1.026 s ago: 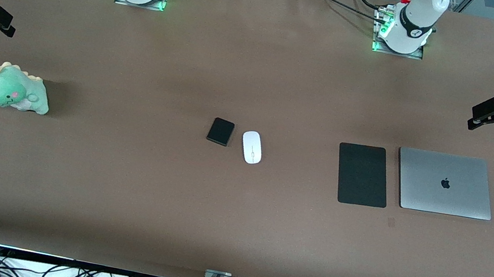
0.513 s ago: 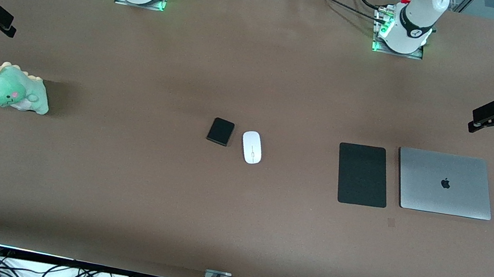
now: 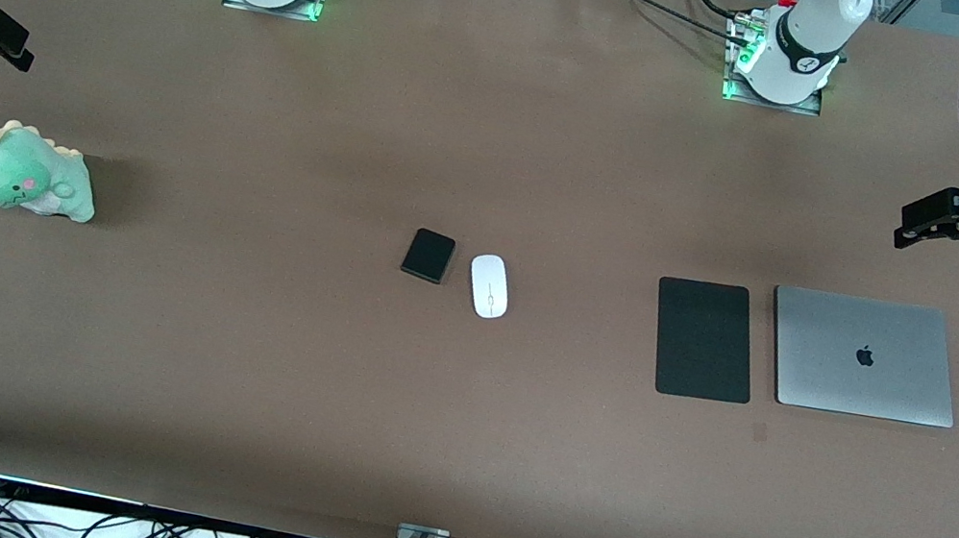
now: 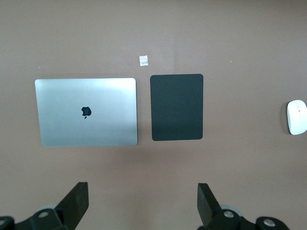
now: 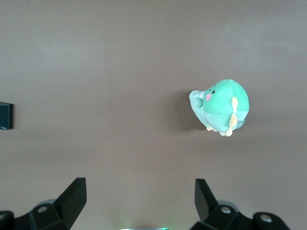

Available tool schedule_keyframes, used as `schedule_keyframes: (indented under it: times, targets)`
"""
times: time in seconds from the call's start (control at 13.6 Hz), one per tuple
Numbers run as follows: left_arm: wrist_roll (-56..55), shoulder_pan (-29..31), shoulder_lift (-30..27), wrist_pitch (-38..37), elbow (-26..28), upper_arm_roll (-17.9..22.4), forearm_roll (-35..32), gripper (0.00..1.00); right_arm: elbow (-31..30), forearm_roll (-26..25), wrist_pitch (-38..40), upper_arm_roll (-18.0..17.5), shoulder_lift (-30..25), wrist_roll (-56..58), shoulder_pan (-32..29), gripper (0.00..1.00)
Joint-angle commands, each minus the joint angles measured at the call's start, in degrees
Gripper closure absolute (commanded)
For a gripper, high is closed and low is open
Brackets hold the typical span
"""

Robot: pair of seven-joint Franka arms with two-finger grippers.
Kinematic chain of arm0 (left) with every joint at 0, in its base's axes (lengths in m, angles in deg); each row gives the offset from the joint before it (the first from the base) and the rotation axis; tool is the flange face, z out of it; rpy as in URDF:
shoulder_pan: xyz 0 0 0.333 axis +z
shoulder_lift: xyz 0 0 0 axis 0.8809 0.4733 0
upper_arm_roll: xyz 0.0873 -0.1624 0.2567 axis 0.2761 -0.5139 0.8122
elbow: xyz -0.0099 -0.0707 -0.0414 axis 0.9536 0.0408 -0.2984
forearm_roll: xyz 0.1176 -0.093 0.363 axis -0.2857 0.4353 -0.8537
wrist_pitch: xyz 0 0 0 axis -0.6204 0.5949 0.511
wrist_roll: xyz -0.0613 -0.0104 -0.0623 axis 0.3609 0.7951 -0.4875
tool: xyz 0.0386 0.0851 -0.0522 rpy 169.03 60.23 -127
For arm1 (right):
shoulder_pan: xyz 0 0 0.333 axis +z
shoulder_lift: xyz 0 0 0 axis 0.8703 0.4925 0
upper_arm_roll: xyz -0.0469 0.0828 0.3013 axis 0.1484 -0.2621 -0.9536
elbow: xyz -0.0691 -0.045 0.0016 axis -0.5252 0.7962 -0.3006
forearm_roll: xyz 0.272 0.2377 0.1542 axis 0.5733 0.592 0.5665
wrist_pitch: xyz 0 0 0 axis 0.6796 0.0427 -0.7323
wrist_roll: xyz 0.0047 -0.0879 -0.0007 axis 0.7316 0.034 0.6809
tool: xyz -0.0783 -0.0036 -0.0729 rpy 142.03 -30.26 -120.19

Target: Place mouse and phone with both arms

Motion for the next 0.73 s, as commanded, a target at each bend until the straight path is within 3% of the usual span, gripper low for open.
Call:
schedule_keyframes:
  times: [0.0, 0.29, 0.66]
  targets:
    - [1.1, -0.1, 0.1, -1.2, -1.6, -0.1, 0.1, 0.00, -0.3, 1.0, 0.6, -0.9, -0.3, -0.1, -1.0, 0.00]
    - [0.0, -0.1, -0.3, -1.6, -1.7, -1.5, 0.9, 0.00, -0.4, 1.0, 0.6, -0.9, 0.2, -0.3, -0.5, 0.00]
    - [-14.4, -0.3, 6.1, -0.3, -0.9, -11.4, 1.2, 0.00, -0.9, 1.1, 0.0, -0.9, 1.5, -0.4, 1.1, 0.00]
